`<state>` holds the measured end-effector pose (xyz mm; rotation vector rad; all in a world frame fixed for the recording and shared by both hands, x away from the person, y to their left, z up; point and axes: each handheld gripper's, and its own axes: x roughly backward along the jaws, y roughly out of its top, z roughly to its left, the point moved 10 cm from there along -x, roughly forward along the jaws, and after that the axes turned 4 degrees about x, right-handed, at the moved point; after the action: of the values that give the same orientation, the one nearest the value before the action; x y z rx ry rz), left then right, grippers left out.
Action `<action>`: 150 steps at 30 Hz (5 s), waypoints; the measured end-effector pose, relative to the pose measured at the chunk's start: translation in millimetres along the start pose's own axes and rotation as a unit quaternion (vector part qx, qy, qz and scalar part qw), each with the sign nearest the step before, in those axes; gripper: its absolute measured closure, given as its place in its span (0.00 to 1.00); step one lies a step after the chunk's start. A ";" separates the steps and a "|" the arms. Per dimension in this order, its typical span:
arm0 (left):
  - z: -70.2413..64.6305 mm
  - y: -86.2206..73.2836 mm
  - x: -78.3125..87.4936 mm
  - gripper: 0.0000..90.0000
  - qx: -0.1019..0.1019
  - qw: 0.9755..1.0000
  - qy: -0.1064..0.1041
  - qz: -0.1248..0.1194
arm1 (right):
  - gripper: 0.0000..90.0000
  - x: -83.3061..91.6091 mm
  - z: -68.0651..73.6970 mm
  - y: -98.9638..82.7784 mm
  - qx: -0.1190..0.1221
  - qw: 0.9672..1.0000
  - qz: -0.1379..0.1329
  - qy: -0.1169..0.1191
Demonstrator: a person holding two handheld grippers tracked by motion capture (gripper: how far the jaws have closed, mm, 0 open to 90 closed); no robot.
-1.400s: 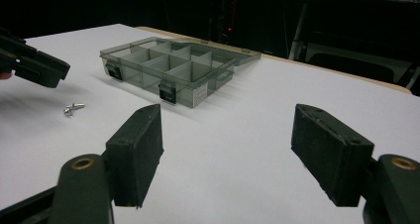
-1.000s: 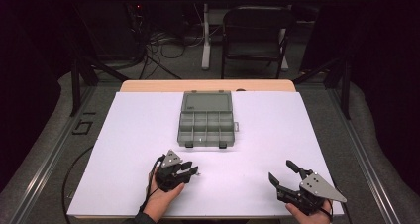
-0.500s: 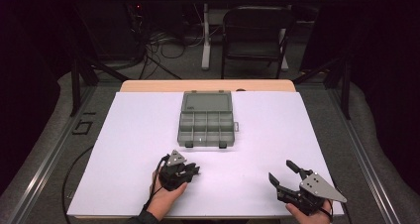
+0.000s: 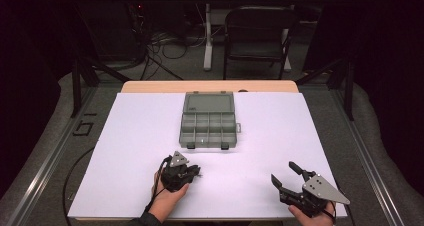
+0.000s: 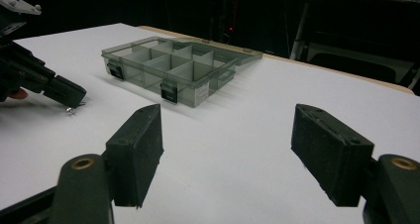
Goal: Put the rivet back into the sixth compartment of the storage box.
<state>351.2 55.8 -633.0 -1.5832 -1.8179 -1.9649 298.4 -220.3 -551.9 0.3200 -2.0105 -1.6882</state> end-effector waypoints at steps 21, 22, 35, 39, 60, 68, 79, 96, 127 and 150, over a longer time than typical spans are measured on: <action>-0.3 5.0 5.5 0.92 0.005 1.000 0.001 -0.013 | 0.31 0.3 -0.3 0.2 0.001 1.000 0.000 0.000; -0.1 5.3 6.5 0.92 0.002 1.000 -0.003 -0.012 | 0.31 0.3 -0.4 0.3 0.001 1.000 0.000 0.000; 3.3 17.0 27.8 0.92 0.022 0.998 -0.010 -0.050 | 0.31 0.0 -0.2 0.1 0.001 1.000 0.000 -0.001; 6.6 20.3 35.0 0.92 0.023 0.998 -0.008 -0.059 | 0.31 0.2 -0.3 -0.3 0.001 1.000 0.002 -0.001; 9.3 50.6 62.8 0.92 0.025 0.994 -0.005 -0.105 | 0.31 -0.9 0.0 -1.8 0.002 1.000 0.006 0.000; 5.8 67.6 63.3 0.92 0.017 0.994 -0.002 -0.112 | 0.31 -0.7 0.2 -1.5 0.002 1.000 0.005 0.000; 4.9 96.4 62.4 0.92 0.004 0.992 0.004 -0.122 | 0.31 -0.5 0.1 -1.3 0.002 1.000 0.004 0.001; 16.3 116.7 49.7 0.92 0.022 0.992 0.008 -0.123 | 0.31 -0.6 0.0 -1.2 0.003 1.000 0.004 0.001; 30.7 121.6 -2.7 0.92 0.035 0.996 0.029 -0.081 | 0.31 -0.2 0.2 -1.2 0.002 1.000 0.003 0.005; 49.2 107.9 -27.8 0.92 0.066 0.996 0.048 -0.031 | 0.31 -0.3 0.5 -1.7 0.001 1.000 0.004 0.006</action>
<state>461.6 42.8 -583.4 -1.3857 -1.9372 -1.8669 298.1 -220.1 -553.6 0.3218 -2.0013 -1.6765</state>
